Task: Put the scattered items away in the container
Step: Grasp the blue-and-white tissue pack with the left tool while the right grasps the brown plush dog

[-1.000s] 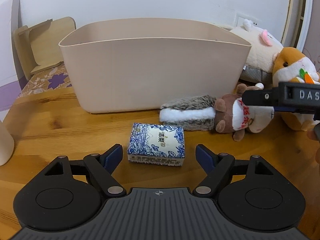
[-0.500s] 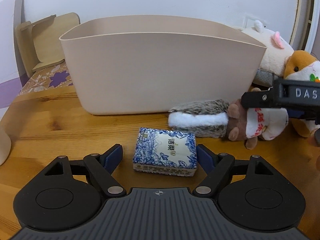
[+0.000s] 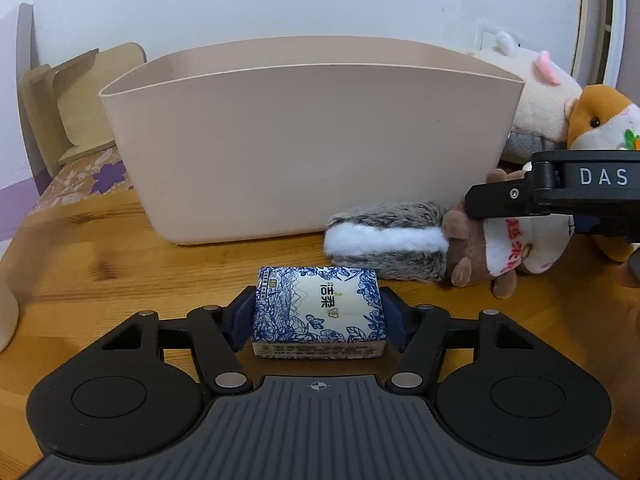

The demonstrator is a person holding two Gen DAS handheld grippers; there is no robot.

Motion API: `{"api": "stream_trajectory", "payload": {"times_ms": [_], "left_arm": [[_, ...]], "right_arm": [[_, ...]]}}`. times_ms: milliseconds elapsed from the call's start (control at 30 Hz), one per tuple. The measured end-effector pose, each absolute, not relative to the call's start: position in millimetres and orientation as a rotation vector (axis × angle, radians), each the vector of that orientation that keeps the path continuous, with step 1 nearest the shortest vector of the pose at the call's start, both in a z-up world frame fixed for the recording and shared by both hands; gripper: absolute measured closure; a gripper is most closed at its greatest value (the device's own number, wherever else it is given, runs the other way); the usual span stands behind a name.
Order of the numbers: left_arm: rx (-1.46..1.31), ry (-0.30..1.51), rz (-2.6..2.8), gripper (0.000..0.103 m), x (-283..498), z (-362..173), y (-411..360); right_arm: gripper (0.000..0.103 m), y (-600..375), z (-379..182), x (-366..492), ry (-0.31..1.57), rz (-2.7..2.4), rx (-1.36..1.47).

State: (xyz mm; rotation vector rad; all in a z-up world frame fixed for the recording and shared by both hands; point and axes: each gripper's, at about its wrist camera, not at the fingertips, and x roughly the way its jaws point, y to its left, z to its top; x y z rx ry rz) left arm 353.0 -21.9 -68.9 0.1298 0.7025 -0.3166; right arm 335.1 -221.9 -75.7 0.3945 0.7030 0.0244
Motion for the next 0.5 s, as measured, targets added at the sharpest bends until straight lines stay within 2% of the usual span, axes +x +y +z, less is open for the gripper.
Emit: {"api": "stream_trajectory", "payload": {"times_ms": [300, 433, 500], "left_arm": [[0.126, 0.697, -0.315, 0.039, 349.9, -69.5, -20.0], [0.123, 0.701, -0.305, 0.039, 348.2, -68.7, -18.9], [0.124, 0.702, -0.302, 0.039, 347.4, -68.5, -18.3]], "right_arm": [[0.028, -228.4, -71.8, 329.8, 0.696, 0.054, 0.409], [0.042, -231.3, -69.3, 327.2, 0.681, 0.064, 0.429], [0.043, -230.3, -67.8, 326.2, 0.678, 0.072, 0.418]]}}
